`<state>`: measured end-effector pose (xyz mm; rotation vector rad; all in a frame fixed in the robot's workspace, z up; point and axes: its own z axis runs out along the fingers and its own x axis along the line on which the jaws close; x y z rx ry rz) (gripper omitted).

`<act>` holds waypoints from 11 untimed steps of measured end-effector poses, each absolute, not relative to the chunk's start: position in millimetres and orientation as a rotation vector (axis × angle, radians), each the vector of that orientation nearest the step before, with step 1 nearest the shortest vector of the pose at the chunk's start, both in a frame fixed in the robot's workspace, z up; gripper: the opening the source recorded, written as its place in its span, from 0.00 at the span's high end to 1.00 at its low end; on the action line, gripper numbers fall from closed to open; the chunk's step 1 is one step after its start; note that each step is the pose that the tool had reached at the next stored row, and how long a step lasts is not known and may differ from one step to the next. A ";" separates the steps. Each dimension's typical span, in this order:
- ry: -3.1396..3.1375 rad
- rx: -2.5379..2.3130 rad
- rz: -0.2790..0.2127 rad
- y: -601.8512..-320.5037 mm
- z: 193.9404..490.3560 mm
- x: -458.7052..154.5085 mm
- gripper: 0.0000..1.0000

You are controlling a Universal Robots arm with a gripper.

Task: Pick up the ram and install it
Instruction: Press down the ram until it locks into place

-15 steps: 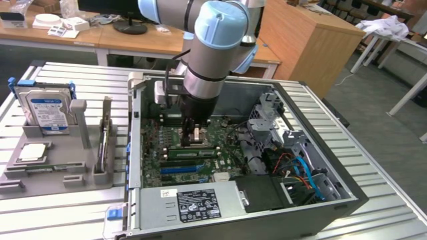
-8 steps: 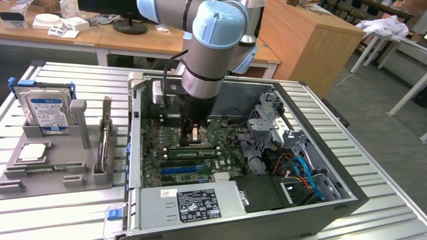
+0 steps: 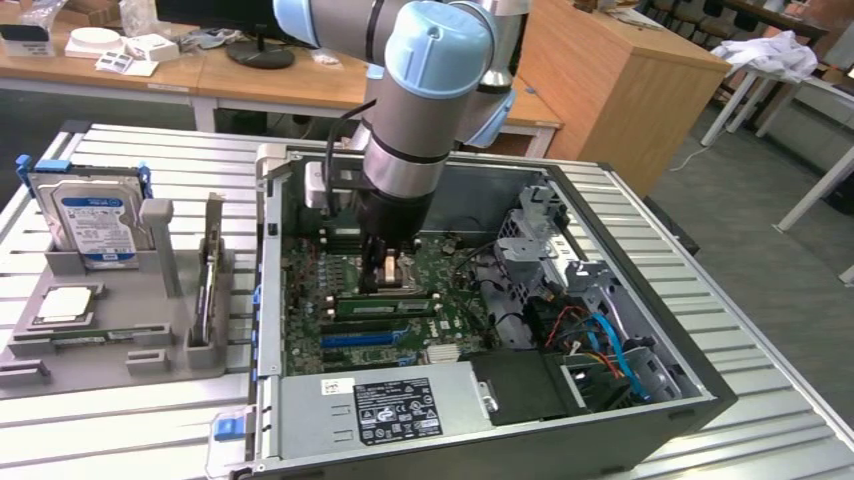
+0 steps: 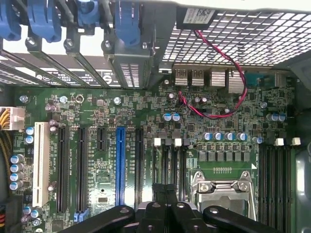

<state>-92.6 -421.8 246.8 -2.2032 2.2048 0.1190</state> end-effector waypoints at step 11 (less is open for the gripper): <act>2.205 -2.203 0.119 -422.1 245.0 -92.5 0.89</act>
